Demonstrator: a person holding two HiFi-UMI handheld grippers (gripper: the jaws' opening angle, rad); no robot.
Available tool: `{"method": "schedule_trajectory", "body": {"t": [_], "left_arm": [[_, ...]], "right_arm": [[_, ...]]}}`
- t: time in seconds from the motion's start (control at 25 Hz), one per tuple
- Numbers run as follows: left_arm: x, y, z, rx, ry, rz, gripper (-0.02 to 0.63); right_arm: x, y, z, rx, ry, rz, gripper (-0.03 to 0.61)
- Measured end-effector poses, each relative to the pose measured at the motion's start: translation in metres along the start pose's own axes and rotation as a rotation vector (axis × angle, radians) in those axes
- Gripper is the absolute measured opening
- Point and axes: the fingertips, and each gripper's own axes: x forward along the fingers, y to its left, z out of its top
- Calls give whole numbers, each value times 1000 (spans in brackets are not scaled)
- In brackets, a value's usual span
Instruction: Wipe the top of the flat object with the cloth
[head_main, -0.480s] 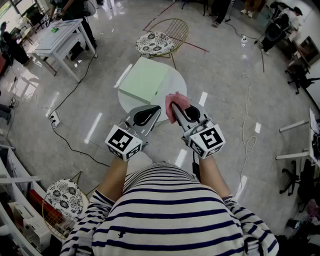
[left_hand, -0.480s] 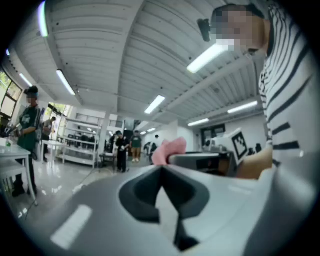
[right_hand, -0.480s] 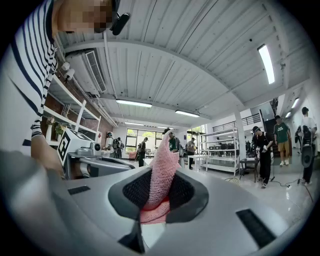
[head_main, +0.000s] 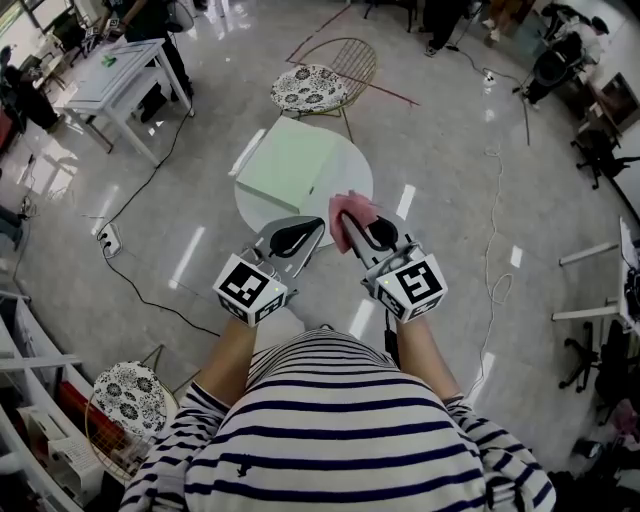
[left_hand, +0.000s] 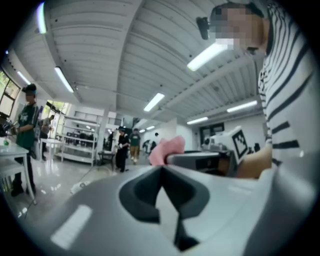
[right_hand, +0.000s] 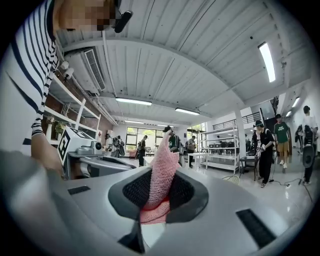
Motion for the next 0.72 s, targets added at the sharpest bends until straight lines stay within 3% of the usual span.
{"method": "schedule_trajectory", "body": {"t": [0.32, 0.72], "left_arm": [[9, 4, -4, -6, 14, -3, 8], [16, 25, -11, -10, 32, -8, 8]], "right_arm": [[0, -6, 2, 32, -31, 19, 63], [19, -9, -10, 7, 24, 44, 63]]}}
